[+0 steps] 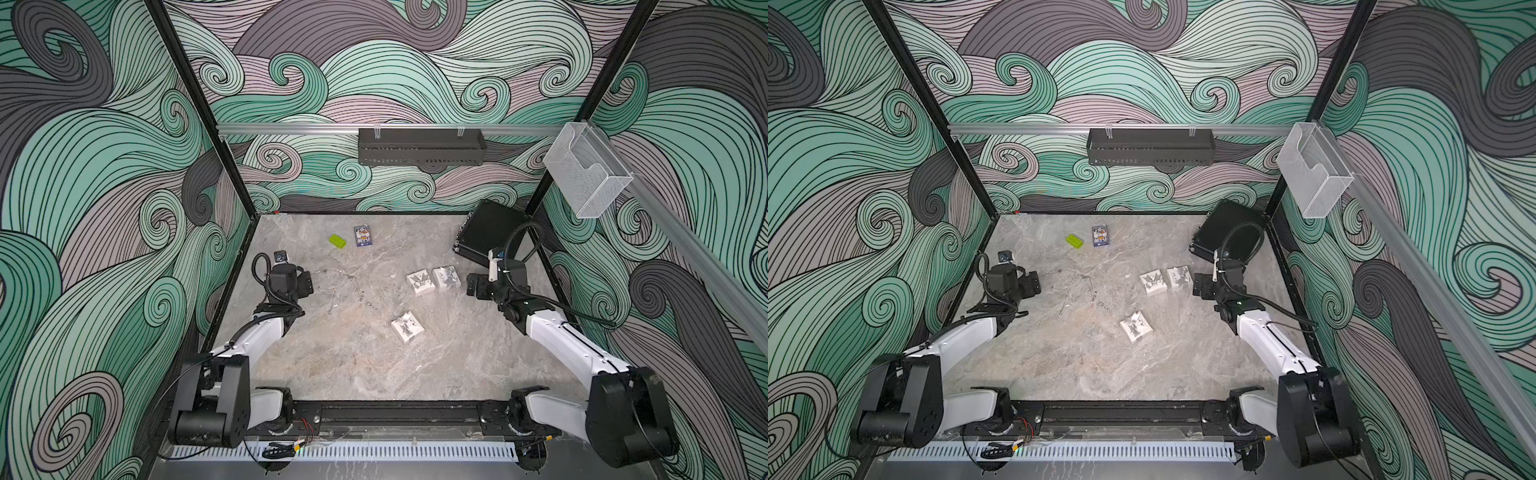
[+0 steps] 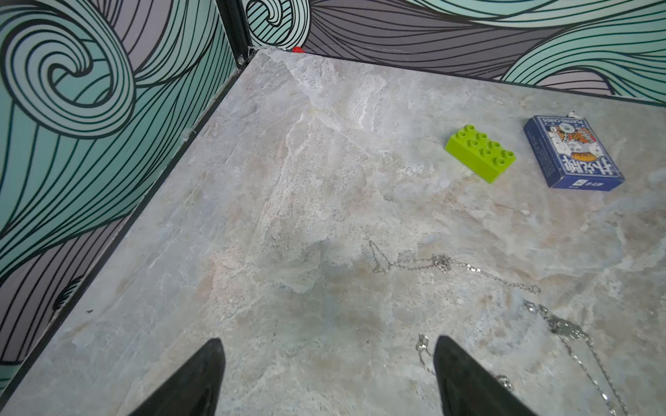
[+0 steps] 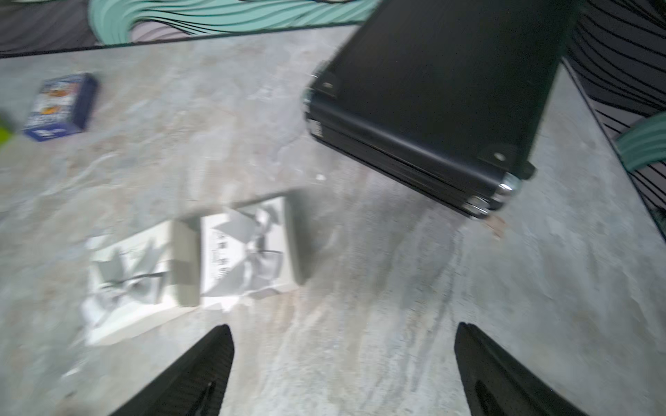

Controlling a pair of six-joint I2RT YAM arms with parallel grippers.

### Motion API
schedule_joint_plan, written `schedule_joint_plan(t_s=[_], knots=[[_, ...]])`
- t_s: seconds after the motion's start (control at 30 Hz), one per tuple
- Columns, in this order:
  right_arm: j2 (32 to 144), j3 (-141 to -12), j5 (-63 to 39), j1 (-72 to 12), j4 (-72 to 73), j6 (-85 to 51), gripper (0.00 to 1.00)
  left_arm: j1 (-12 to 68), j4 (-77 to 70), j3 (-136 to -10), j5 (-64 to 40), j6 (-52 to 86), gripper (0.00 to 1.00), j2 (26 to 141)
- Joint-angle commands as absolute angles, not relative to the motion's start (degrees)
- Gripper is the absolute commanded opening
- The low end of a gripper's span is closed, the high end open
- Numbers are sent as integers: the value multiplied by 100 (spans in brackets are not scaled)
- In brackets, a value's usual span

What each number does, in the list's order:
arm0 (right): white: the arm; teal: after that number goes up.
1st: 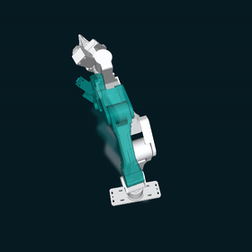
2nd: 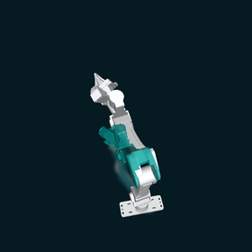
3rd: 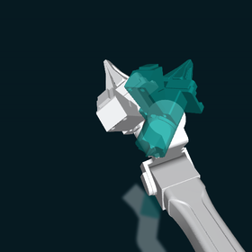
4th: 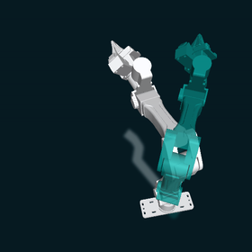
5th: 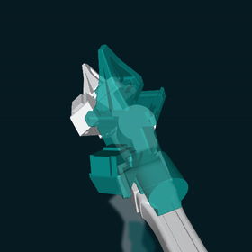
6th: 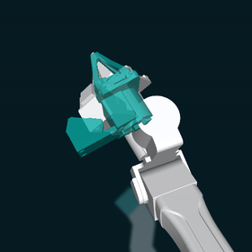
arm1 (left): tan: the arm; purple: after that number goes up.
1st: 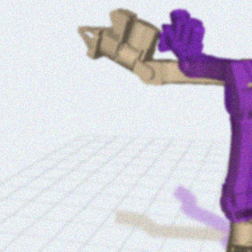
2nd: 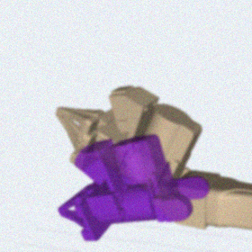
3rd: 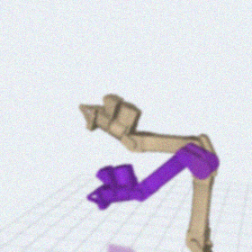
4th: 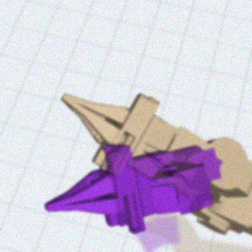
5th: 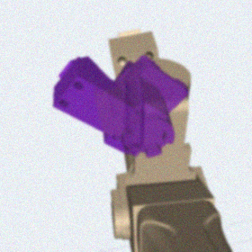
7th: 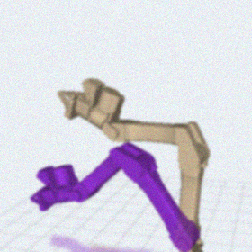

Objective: Take the necklace out of the lift-off lid jewelry box
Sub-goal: Reset both arms

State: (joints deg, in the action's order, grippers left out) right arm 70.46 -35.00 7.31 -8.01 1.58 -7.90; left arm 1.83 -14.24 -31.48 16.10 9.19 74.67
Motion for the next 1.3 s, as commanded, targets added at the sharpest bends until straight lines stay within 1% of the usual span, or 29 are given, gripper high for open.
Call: schedule_joint_plan(t_s=[0.0,0.07,0.13,0.2,0.23,0.3,0.37,0.43,0.47,0.5,0.57,0.63,0.7,0.77,0.83,0.9,1.27], knots=[[7297,-3358,1040,-502,1502,-782,99,37,-2341,-3038,1491,621,90,7832],[7579,-3117,958,-441,2283,-571,99,35,-2520,-3040,1447,474,91,7981],[7832,-3202,999,-423,2189,-370,99,3,-2452,-3155,1434,443,91,8075],[8096,-3012,1091,-417,2772,-239,99,-25,-2597,-3119,1391,393,92,8104],[8194,-2883,1109,-414,3172,-212,99,-48,-2978,-2973,1372,358,92,8112],[8122,-2905,1083,-404,3058,-63,99,-141,-4017,-2528,1210,360,92,8535],[8095,-2667,983,-393,3574,89,99,-158,-4303,-2503,1084,242,93,8778],[8376,-2289,729,-356,4578,208,99,-171,-3759,-2719,1079,351,93,8713],[8735,-2155,601,-335,5200,255,100,-184,-3895,-2677,1072,350,93,8739],[9016,-2176,493,-334,5507,317,99,-185,-3960,-2662,1073,317,94,8776],[8728,-2382,449,-225,4587,171,99,-193,-3801,-2717,1066,369,94,8745],[8981,-2275,421,-205,5244,159,99,-193,-3805,-2728,1071,358,96,8756],[8792,-2396,403,-196,4666,149,99,-193,-3807,-2729,1071,360,98,8763],[8893,-2313,401,-193,5023,149,99,-193,-3797,-2733,1064,360,99,8762],[8792,-2355,391,-193,4758,158,99,-193,-3792,-2725,1069,361,99,8760],[8846,-2306,392,-193,4959,162,99,-193,-3805,-2725,1069,358,99,8754],[8841,-2361,378,-194,4830,149,99,-193,-3806,-2729,1067,360,99,8762]])
